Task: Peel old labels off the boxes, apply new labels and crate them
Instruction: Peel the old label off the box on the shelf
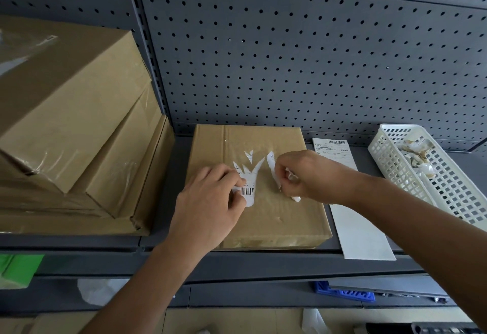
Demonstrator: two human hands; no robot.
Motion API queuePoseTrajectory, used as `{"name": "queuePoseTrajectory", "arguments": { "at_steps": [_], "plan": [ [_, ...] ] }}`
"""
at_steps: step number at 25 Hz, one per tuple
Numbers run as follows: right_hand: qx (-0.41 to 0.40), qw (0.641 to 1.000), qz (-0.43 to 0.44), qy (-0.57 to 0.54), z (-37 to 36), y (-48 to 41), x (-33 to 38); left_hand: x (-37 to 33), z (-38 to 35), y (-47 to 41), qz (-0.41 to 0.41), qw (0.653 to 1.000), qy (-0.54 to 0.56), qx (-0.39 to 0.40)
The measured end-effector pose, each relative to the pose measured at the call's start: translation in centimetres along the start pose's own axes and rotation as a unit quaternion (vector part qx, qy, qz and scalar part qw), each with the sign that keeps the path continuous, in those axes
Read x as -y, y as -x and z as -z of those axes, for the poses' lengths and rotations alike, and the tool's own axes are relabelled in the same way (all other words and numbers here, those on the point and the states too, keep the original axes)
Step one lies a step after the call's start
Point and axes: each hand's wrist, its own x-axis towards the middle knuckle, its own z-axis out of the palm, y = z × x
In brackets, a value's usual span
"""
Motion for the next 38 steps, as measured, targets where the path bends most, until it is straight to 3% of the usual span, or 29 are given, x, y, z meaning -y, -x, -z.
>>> {"name": "queuePoseTrajectory", "arguments": {
  "at_steps": [3, 13, 23, 30, 38],
  "plan": [
    [0.009, 1.0, -0.001, -0.015, 0.3, 0.3, -0.3, 0.0, 0.0, 0.0, 0.001, 1.0, 0.001, 0.001],
    [0.014, 0.984, 0.086, 0.153, -0.4, 0.2, 0.7, 0.0, 0.0, 0.0, 0.003, 1.0, -0.005, 0.008],
    [-0.051, 0.997, 0.02, -0.058, -0.7, 0.4, -0.9, 0.0, 0.1, 0.1, 0.002, 1.0, 0.001, 0.004],
    [-0.049, 0.997, 0.06, -0.015, -1.0, 0.5, -1.6, -0.1, 0.1, 0.1, 0.003, 1.0, 0.004, 0.005],
    [-0.123, 0.991, -0.013, -0.055, -0.9, -0.6, -1.3, 0.0, 0.0, 0.0, 0.0, 1.0, 0.01, 0.006]
  ]
}}
